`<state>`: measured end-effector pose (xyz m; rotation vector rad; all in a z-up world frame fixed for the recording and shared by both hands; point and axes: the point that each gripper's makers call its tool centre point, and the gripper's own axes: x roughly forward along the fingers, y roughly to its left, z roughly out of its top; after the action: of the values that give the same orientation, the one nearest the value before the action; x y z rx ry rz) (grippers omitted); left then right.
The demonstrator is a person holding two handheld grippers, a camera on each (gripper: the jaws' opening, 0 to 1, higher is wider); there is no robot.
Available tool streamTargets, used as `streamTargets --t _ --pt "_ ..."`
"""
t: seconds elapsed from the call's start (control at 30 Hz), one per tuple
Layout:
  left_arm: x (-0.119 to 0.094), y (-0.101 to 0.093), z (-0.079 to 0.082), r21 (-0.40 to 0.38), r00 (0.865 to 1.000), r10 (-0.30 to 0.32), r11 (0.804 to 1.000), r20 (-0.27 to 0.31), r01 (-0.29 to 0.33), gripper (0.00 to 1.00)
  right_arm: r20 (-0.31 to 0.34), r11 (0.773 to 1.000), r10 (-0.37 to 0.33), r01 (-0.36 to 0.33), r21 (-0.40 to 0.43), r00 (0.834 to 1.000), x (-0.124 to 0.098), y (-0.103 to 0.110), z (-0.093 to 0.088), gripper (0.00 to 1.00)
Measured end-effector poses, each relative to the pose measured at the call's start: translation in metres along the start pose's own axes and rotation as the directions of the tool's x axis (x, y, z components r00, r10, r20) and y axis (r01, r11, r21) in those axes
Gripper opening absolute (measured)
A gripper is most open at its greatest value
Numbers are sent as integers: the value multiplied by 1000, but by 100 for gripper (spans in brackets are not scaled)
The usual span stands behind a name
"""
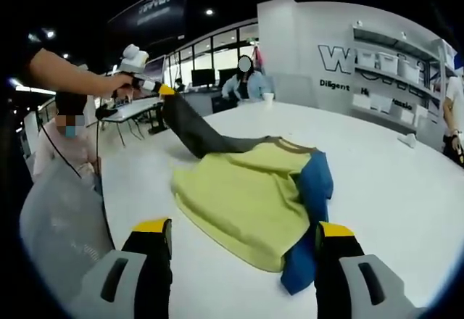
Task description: Fold the garment on the visible template until the final outline fits inside the template.
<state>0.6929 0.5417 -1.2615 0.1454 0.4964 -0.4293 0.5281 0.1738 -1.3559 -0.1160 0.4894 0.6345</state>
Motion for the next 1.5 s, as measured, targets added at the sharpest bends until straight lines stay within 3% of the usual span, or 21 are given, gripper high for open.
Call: streamTargets --t 0.27,0.37,0.8,1.03,1.23,1.5 --pt "-14 12 7 -29 998 54 998 28 -53 3 -3 1000 9 -9 -7 1000 2 5 0 79" --pt "-19 23 10 -104 996 81 992 48 -76 3 -5 1000 9 -9 -7 1000 2 5 1 78" --pt "-30 57 4 -161 984 167 975 58 -156 4 -14 1000 11 -11 -2 1000 3 10 1 78" --pt "-36 77 3 -192 971 226 959 73 -209 4 -18 1000 15 -15 -6 1000 5 11 3 77" --pt "-36 94 -5 -187 963 263 951 67 -247 4 -26 1000 15 -16 -10 1000 6 12 2 77" --pt "-34 105 -17 -119 959 279 955 41 -273 4 -34 1000 27 -28 -13 999 9 17 2 77"
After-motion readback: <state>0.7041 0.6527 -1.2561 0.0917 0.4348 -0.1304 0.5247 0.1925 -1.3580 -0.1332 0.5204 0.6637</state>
